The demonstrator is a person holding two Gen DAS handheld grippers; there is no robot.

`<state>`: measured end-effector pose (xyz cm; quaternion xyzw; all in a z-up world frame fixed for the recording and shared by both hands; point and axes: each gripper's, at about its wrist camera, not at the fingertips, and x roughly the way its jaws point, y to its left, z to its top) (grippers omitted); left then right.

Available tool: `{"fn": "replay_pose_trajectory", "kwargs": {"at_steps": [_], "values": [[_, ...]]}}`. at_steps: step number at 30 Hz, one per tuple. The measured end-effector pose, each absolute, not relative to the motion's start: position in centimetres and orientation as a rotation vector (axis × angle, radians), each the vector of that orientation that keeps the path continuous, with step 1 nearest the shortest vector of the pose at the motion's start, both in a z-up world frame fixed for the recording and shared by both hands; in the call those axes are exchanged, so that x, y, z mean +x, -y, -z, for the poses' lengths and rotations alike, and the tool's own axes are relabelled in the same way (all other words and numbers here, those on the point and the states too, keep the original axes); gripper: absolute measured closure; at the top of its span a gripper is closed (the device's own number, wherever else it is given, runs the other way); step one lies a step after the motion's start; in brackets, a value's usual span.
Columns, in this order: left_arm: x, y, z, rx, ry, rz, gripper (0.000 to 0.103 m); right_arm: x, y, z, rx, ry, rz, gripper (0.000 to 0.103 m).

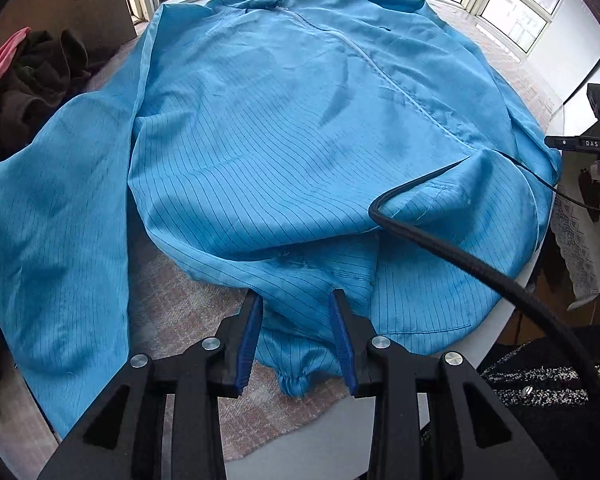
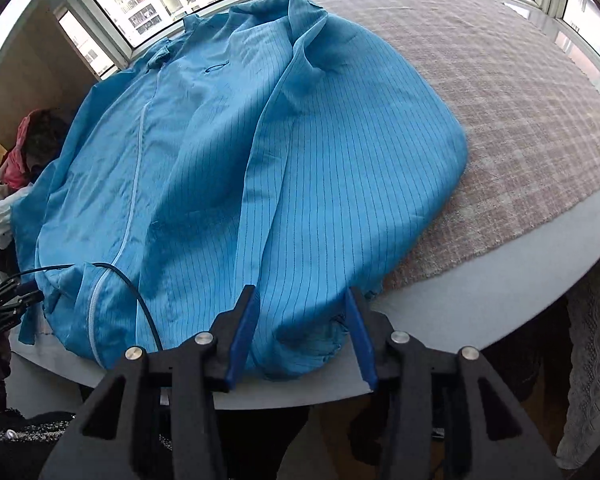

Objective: Fold clothes
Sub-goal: 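Grasp the jacket hem with the left gripper while the right gripper grasps a sleeve cuff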

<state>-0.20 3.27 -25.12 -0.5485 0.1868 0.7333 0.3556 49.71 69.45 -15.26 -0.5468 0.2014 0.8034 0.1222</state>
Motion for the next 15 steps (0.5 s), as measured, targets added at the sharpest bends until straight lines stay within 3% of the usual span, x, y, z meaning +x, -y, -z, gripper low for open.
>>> {"fn": "replay_pose_trajectory", "kwargs": {"at_steps": [3, 6, 8, 9, 10, 12, 15], "values": [[0.2, -2.9, 24.9, -1.427, -0.447, -1.896, 0.07, 48.8, -67.4, 15.6, -1.672, -0.499, -2.362, 0.052], [0.1, -2.7, 25.2, -1.437, -0.454, -1.903, 0.07, 48.2, -67.4, 17.6, -1.749, -0.25, -2.221, 0.053], [-0.1, -2.6, 25.4, -1.445, -0.449, -1.907, 0.07, 48.4, -69.1, 17.9, -1.756, -0.364, -2.232, 0.066], [0.0, -2.5, 25.4, -1.445, -0.445, -1.911, 0.07, 48.6, -70.1, 17.9, -1.753, -0.44, -2.247, 0.086], [-0.1, -2.3, 25.3, -1.444, -0.443, -1.92, 0.07, 48.7, -71.2, 17.5, -1.729, -0.445, -2.242, 0.093], [0.0, -1.8, 25.1, -1.446, -0.434, -1.94, 0.07, 48.8, -73.5, 15.7, -1.637, -0.271, -2.19, 0.096], [0.1, -1.2, 24.7, -1.446, -0.415, -1.958, 0.07, 49.7, -78.2, 13.6, -1.519, -0.157, -2.038, 0.096]]}}
